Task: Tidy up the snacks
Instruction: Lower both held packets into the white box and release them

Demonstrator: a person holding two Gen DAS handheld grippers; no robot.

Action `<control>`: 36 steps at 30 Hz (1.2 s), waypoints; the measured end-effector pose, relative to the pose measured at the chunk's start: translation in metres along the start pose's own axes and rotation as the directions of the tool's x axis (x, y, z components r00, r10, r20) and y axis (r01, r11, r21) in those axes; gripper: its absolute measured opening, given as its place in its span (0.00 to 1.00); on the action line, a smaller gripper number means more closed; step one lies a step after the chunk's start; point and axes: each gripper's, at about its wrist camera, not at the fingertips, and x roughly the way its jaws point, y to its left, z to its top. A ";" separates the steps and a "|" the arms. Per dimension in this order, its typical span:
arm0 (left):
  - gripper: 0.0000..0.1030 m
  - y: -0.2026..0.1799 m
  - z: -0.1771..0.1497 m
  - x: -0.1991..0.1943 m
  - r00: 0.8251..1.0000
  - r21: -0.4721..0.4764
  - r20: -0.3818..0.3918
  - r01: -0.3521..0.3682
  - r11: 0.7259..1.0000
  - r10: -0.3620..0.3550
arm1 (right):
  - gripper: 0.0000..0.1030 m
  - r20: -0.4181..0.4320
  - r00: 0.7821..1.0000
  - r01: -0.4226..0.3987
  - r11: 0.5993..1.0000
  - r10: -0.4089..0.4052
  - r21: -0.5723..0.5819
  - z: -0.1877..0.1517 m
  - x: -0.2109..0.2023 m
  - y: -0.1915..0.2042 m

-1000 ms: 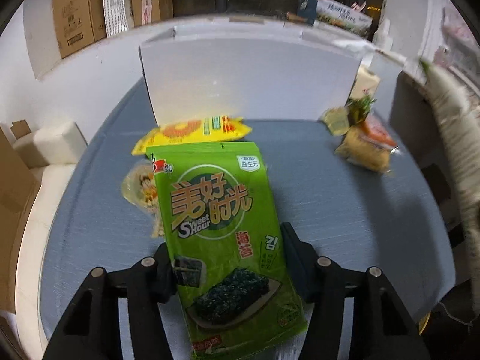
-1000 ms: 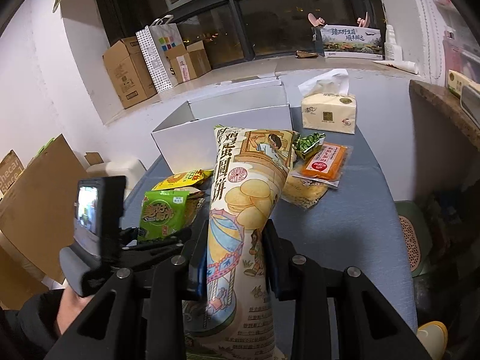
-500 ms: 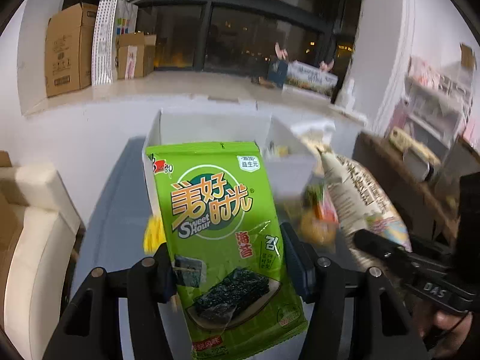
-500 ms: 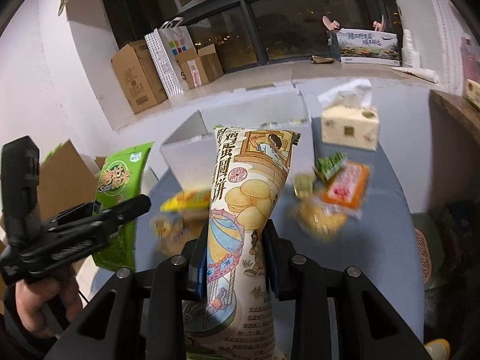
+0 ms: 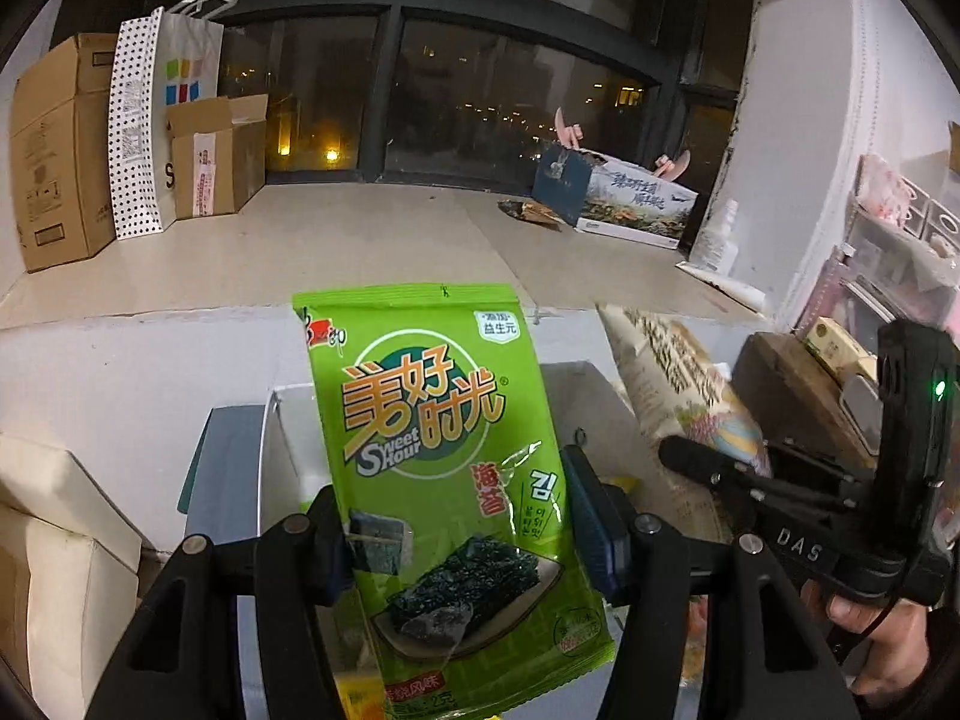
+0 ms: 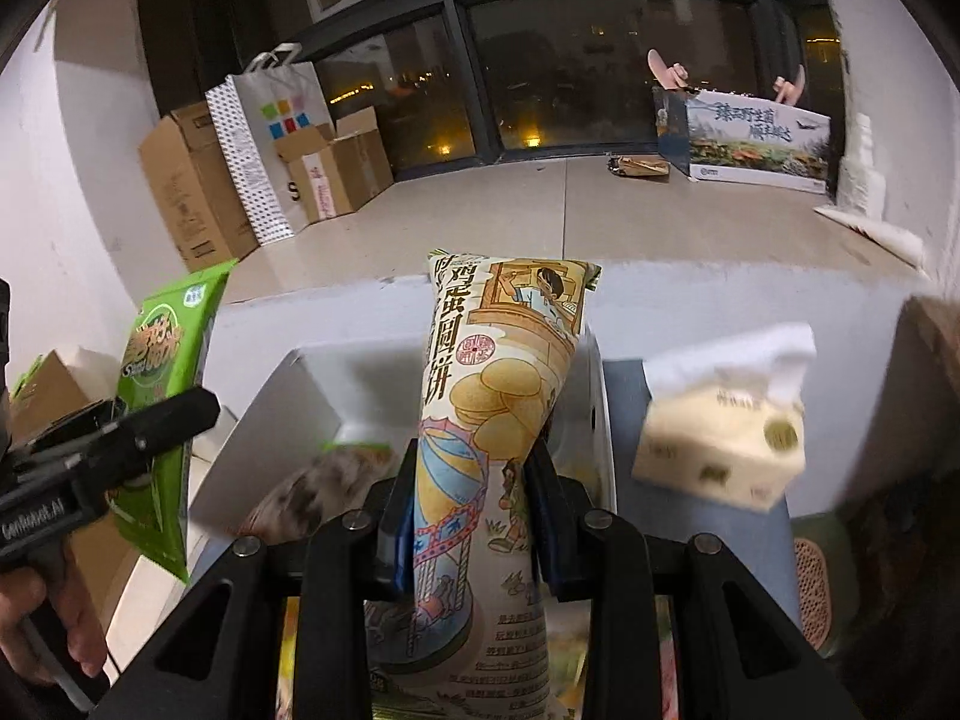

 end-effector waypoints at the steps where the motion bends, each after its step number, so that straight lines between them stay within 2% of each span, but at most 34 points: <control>1: 0.67 0.000 0.000 0.004 1.000 0.001 0.004 -0.002 1.000 0.002 | 0.33 0.001 1.000 0.007 1.000 -0.007 -0.002 0.006 0.005 0.001; 3: 0.71 0.002 0.000 0.015 1.000 0.019 0.009 -0.029 0.999 0.029 | 0.35 0.002 1.000 0.014 1.000 -0.014 -0.012 0.016 0.015 0.005; 4: 0.86 0.004 0.000 0.020 0.999 0.022 -0.001 -0.043 0.999 0.044 | 0.41 -0.007 1.000 0.008 1.000 -0.008 -0.011 0.020 0.020 0.008; 5: 0.99 0.008 -0.001 0.026 0.998 0.019 -0.021 -0.057 0.998 0.057 | 0.53 -0.010 1.000 0.000 1.000 -0.001 -0.011 0.023 0.024 0.009; 6: 1.00 0.012 -0.003 0.028 0.998 0.006 -0.024 -0.062 0.998 0.062 | 0.89 -0.005 1.000 0.003 1.000 -0.003 -0.016 0.026 0.027 0.012; 7: 1.00 0.016 -0.005 0.030 0.998 -0.006 -0.027 -0.062 0.998 0.061 | 0.95 0.010 1.000 0.021 0.999 -0.021 -0.023 0.026 0.028 0.013; 8: 1.00 0.020 -0.008 0.031 0.998 -0.014 -0.037 -0.055 0.998 0.054 | 0.97 0.045 0.997 0.068 0.997 -0.067 -0.027 0.026 0.027 0.014; 9: 1.00 0.023 -0.010 0.032 0.998 -0.021 -0.042 -0.055 0.998 0.054 | 0.99 0.055 0.997 0.060 0.998 -0.059 -0.026 0.025 0.025 0.013; 12: 1.00 0.029 -0.017 0.029 0.998 -0.025 -0.040 -0.057 0.998 0.056 | 1.00 0.040 0.999 0.014 1.000 -0.014 0.016 0.021 0.025 0.007; 16: 1.00 0.025 -0.023 0.018 0.998 -0.006 -0.024 -0.059 0.998 0.059 | 1.00 0.051 0.998 0.024 1.000 -0.024 0.013 0.017 0.018 0.003; 21: 1.00 0.012 -0.036 -0.021 0.996 0.041 0.030 -0.081 0.996 0.080 | 1.00 0.088 0.996 0.017 1.000 -0.018 0.014 0.001 -0.009 0.004; 23: 1.00 0.007 -0.044 -0.041 0.997 0.050 0.044 -0.069 0.996 0.067 | 1.00 0.108 0.994 0.006 1.000 -0.007 0.009 -0.009 -0.024 0.005; 29: 1.00 -0.008 -0.089 -0.104 0.994 0.080 0.105 -0.031 0.996 0.022 | 1.00 0.171 0.984 -0.045 0.999 0.049 -0.028 -0.061 -0.092 0.006; 33: 1.00 -0.017 -0.133 -0.129 0.994 0.081 0.103 0.021 0.996 -0.029 | 1.00 0.170 0.984 -0.039 0.998 0.045 -0.040 -0.109 -0.127 0.005; 36: 1.00 -0.024 -0.166 -0.139 0.996 0.073 0.083 0.014 0.997 -0.020 | 1.00 0.163 0.987 -0.010 0.999 0.016 -0.042 -0.149 -0.144 0.000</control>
